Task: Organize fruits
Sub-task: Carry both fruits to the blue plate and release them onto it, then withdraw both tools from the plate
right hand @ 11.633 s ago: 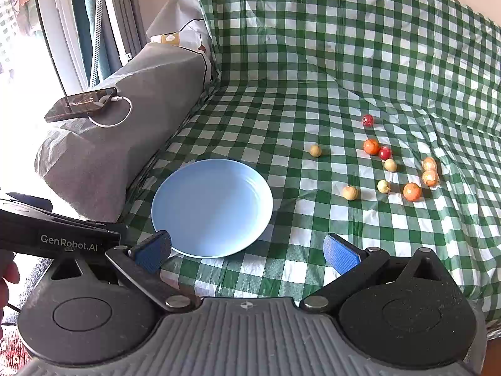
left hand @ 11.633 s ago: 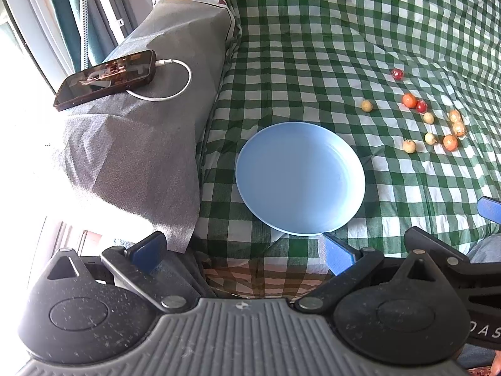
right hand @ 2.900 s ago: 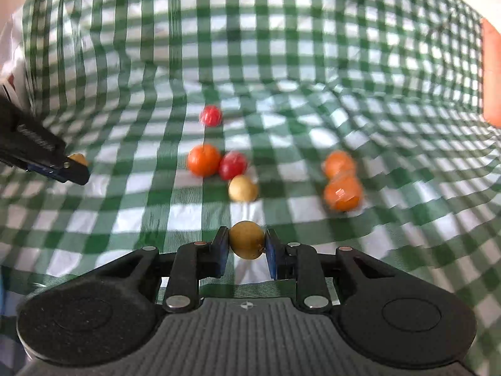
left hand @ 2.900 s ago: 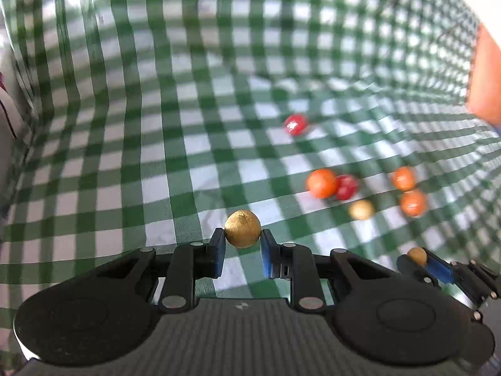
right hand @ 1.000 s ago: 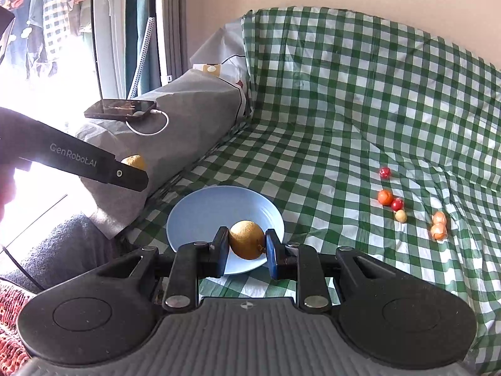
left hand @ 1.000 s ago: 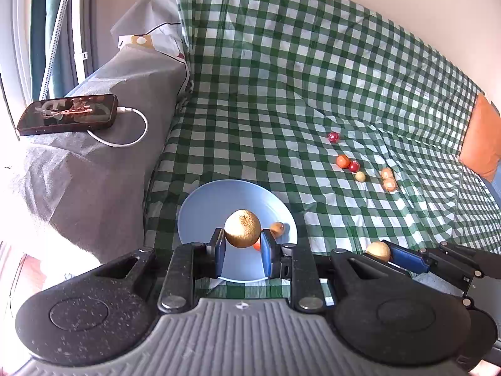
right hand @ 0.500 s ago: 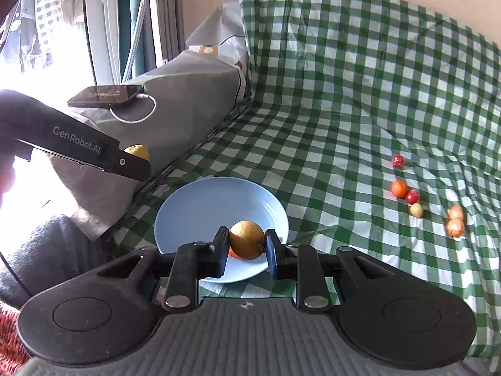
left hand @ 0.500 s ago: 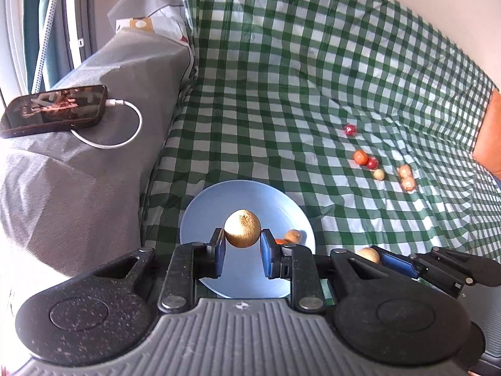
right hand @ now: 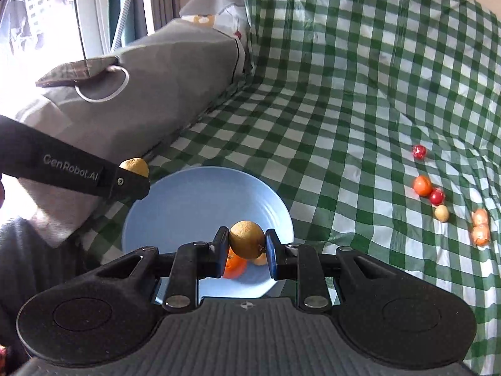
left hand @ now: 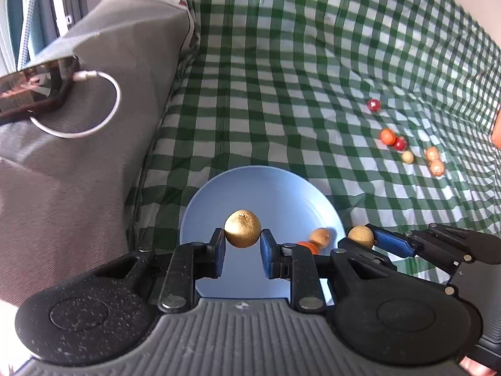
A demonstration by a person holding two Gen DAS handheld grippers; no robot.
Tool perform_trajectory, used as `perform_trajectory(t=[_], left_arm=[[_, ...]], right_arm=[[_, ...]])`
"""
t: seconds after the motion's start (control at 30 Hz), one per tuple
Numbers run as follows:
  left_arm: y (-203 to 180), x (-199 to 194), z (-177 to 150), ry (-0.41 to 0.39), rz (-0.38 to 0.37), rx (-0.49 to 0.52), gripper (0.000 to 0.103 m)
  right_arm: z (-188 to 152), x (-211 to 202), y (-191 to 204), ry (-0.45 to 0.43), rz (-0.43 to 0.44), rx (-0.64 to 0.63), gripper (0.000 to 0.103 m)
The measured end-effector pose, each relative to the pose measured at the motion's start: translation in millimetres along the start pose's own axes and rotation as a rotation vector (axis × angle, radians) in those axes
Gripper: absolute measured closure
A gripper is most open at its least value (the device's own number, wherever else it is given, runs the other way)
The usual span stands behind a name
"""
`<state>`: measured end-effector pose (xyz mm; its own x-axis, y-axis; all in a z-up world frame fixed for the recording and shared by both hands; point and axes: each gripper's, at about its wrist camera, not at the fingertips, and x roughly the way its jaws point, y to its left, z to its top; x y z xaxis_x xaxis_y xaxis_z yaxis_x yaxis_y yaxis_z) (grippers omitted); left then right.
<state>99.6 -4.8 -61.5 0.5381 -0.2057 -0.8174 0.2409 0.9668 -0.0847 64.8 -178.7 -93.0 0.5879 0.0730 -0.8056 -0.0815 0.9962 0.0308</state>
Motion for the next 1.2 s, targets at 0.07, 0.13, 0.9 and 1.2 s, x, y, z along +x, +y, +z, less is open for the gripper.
perform_trajectory(t=[0.07,0.13,0.9,1.2], left_arm=[[1,10,2,0.014,0.003,0.001,0.077],[1,20,3,0.025,0.007,0.004,0.077],[4,-28,-31,-0.014,0.055,0.010,0.000],[-4,-80,-65,-0.060,0.093,-0.047,0.000]], right_arm=[[0,11,-1,0.017,-0.001,-0.006,0.077],[1,20,-1,0.029,0.001,-0.012,0.077],[-9,-23,6,0.111,0.004,-0.001,0.008],[-30,-94,30,-0.003,-0.015,-0.008,0.002]])
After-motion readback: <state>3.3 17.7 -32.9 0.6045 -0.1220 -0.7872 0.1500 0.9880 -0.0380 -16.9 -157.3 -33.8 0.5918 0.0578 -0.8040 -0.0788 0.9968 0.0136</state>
